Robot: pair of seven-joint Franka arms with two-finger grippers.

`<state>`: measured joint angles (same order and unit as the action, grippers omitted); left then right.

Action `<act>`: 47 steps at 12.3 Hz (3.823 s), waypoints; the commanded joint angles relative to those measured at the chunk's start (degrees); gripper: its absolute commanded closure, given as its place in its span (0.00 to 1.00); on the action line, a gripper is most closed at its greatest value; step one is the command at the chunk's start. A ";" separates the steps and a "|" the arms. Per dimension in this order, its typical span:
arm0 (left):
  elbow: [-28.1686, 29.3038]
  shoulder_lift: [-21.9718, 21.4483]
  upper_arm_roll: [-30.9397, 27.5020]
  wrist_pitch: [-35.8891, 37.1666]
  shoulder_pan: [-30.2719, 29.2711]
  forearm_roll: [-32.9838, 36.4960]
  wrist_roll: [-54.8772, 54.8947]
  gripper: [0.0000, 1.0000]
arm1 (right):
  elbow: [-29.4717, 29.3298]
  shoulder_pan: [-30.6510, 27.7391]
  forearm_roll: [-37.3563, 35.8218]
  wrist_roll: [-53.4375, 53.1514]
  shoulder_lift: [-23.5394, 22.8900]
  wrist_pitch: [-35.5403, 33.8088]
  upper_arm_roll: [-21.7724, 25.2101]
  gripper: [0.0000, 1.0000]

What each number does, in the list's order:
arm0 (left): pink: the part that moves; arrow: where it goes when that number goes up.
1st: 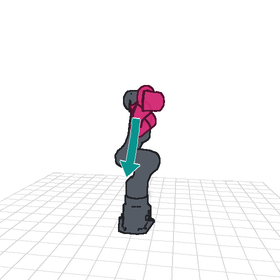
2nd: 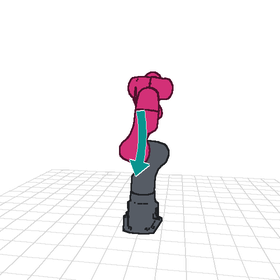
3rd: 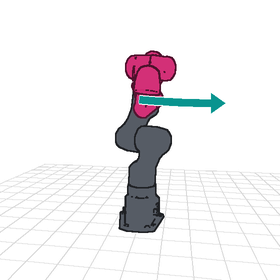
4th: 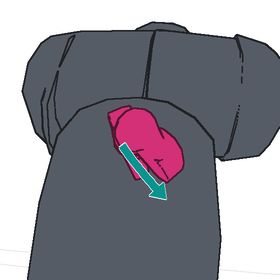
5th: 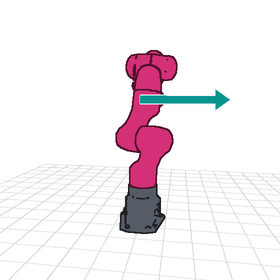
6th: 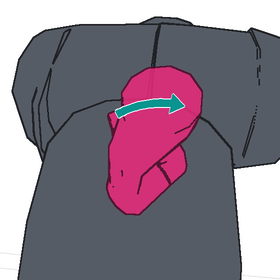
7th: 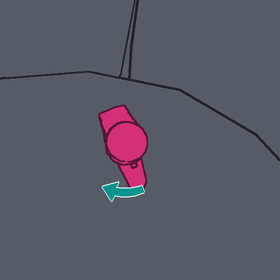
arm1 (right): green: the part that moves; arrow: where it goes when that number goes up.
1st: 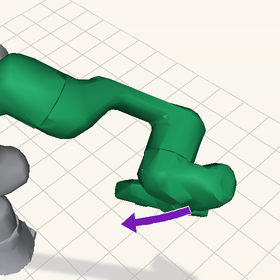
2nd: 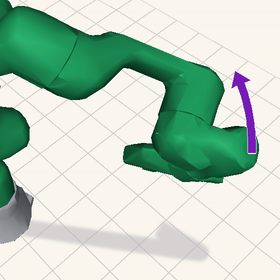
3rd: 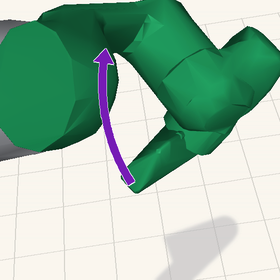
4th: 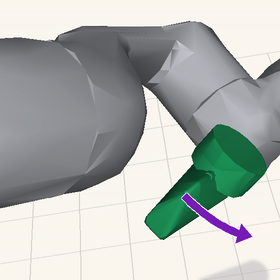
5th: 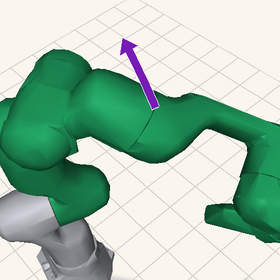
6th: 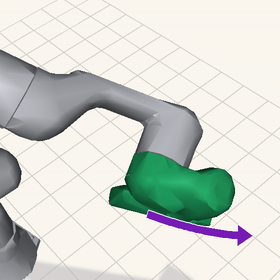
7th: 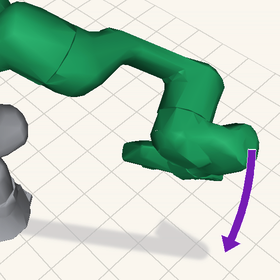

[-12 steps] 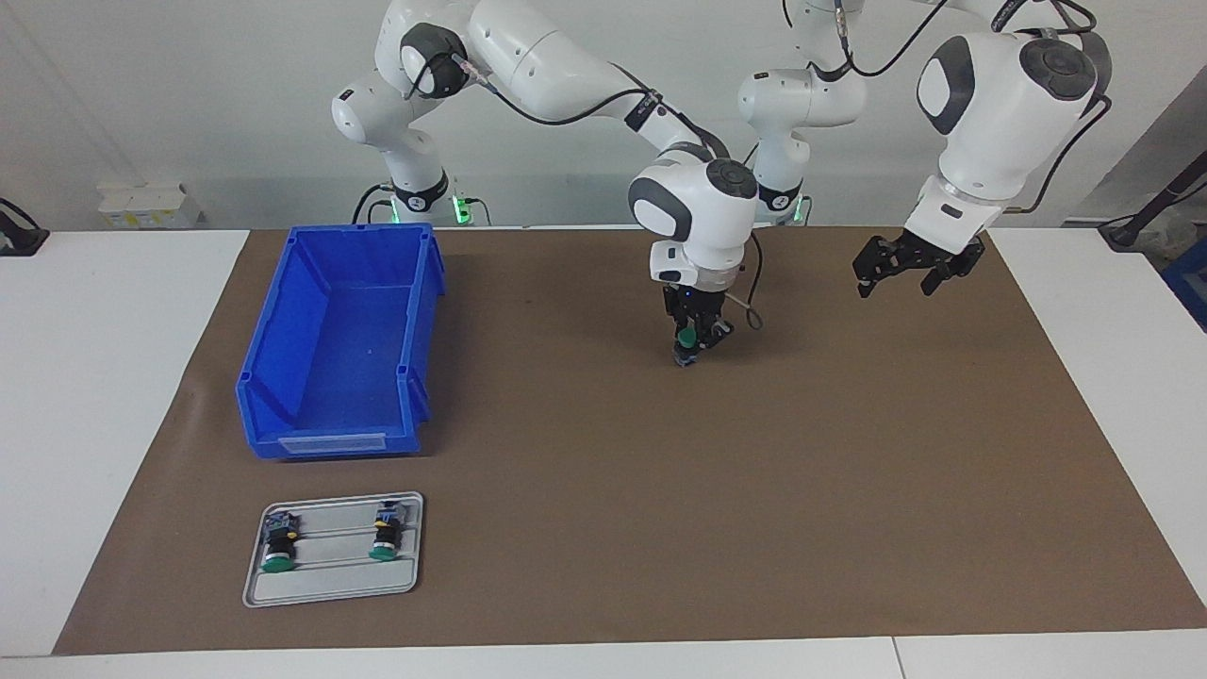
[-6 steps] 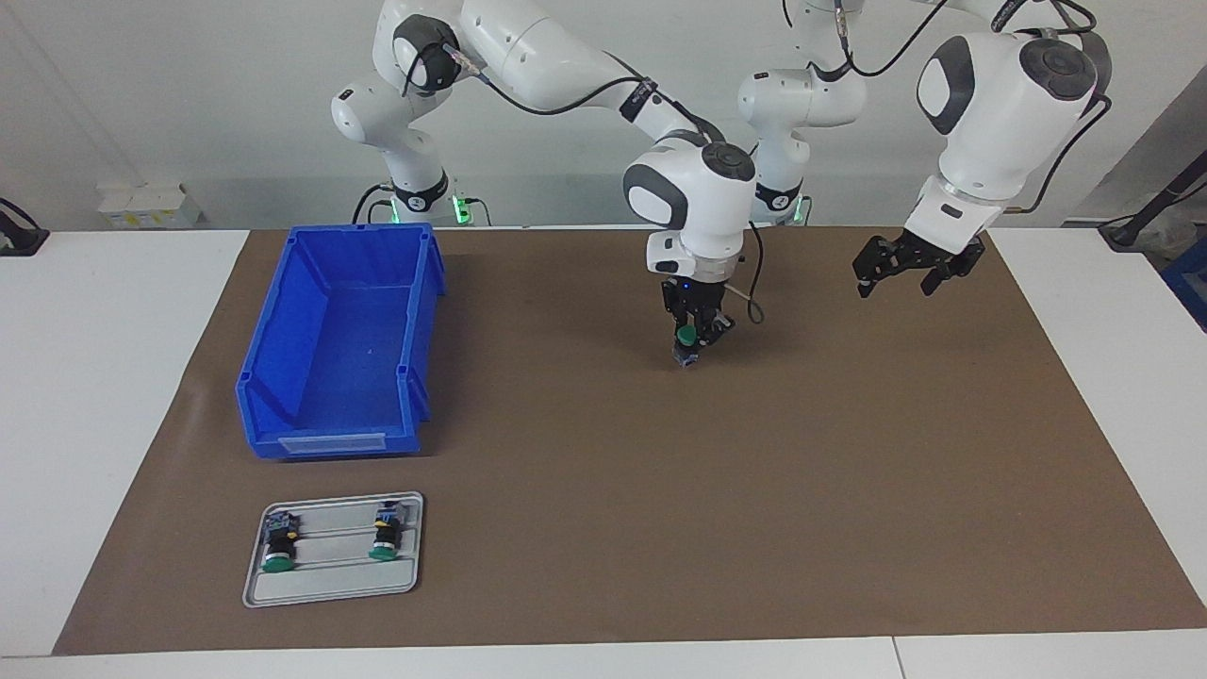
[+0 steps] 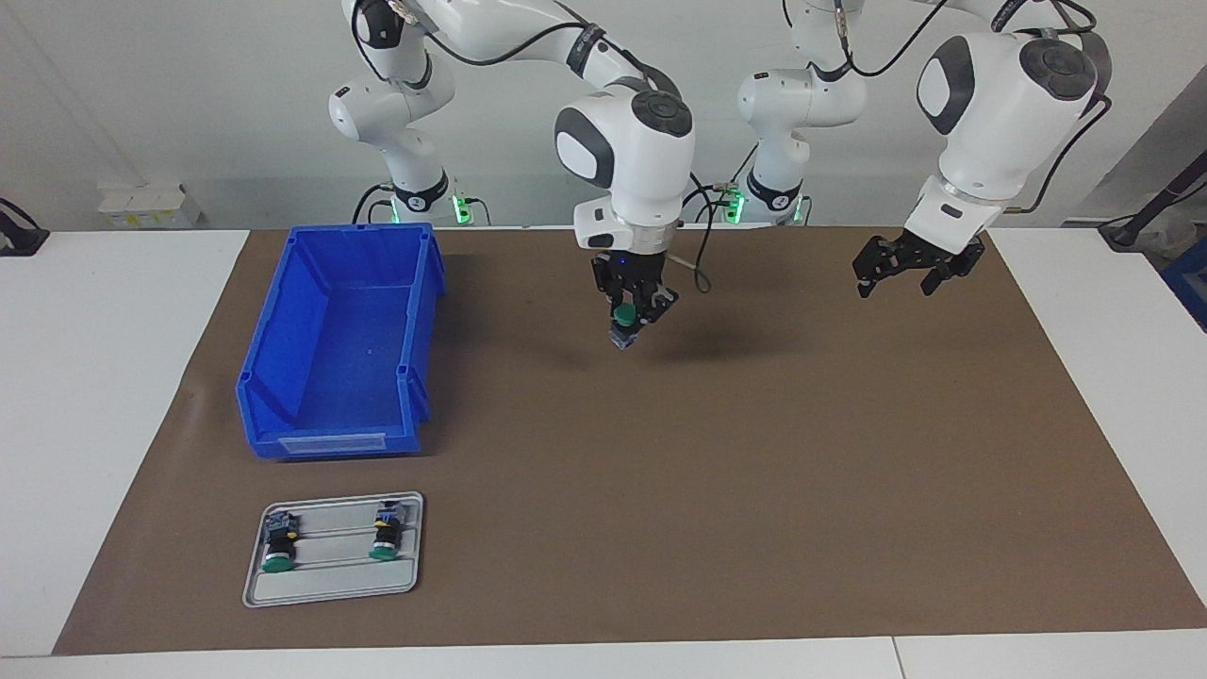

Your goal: Place and press button with both arms

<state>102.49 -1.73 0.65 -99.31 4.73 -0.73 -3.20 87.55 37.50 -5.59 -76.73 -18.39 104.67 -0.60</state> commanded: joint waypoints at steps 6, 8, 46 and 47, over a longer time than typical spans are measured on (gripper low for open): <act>1.30 -1.52 0.49 -0.27 -0.69 1.00 0.30 0.00 | 14.12 -17.70 2.60 37.39 16.71 -2.81 -0.55 1.00; 1.22 -1.52 0.49 -0.27 -0.69 1.00 0.30 0.00 | 15.36 -22.88 2.60 48.46 18.04 -3.25 -0.55 1.00; 1.30 -1.52 0.49 -0.27 -0.69 1.00 0.30 0.00 | 20.41 -40.66 7.87 71.91 19.80 5.40 -0.54 0.03; 1.30 -1.52 0.49 -0.27 -0.69 1.00 0.30 0.00 | 16.29 -39.96 7.17 69.72 19.36 1.88 -0.63 0.03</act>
<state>102.49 -1.74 0.65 -99.31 4.73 -0.73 -3.20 110.32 -3.07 1.97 -3.49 2.02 111.84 -0.73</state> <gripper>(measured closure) 0.000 0.031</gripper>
